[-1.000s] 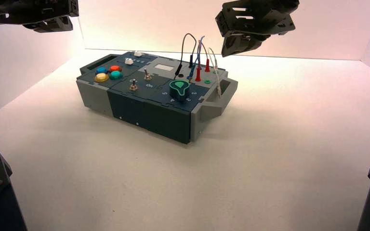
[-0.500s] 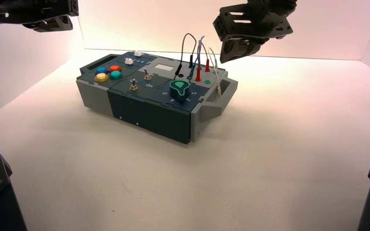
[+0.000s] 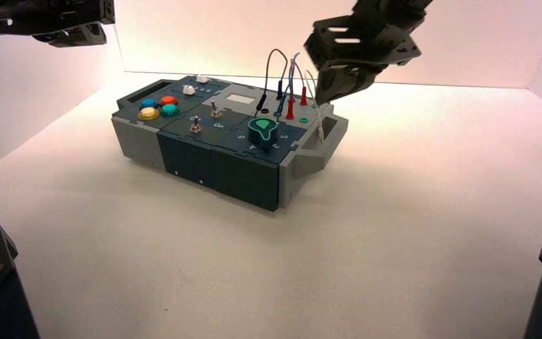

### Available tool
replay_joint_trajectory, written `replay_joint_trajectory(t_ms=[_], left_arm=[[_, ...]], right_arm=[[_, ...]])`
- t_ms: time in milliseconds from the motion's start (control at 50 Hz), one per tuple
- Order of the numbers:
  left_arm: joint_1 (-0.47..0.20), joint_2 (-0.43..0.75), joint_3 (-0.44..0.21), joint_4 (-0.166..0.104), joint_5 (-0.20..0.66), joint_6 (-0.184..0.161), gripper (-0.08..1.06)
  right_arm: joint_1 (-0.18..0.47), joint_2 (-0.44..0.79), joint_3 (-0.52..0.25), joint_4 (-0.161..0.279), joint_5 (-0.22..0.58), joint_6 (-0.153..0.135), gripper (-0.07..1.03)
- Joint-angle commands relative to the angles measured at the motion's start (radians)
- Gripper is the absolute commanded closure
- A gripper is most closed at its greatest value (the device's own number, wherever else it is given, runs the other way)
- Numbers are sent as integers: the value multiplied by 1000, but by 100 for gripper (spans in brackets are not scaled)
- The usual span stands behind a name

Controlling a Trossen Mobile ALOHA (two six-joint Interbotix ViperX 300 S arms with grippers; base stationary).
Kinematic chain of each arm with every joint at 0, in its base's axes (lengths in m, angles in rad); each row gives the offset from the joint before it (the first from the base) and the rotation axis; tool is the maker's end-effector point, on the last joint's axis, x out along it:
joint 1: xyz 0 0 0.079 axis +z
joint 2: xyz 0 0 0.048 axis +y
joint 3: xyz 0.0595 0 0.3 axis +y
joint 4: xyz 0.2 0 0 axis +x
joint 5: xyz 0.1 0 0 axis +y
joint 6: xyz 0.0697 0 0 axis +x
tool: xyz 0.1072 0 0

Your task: Turn the knob to position 5.

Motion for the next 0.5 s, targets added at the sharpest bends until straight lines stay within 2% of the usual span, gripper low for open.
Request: replay_joint_trajectory(t_ms=[20,500], left_arm=[[-2,-11,-9,3,-11,3,101],[0,-11,-9,3,-11,5,101]], right_arm=[[29,12,-40,9,3,3,98],[64,95,-72,31,3,3,98]])
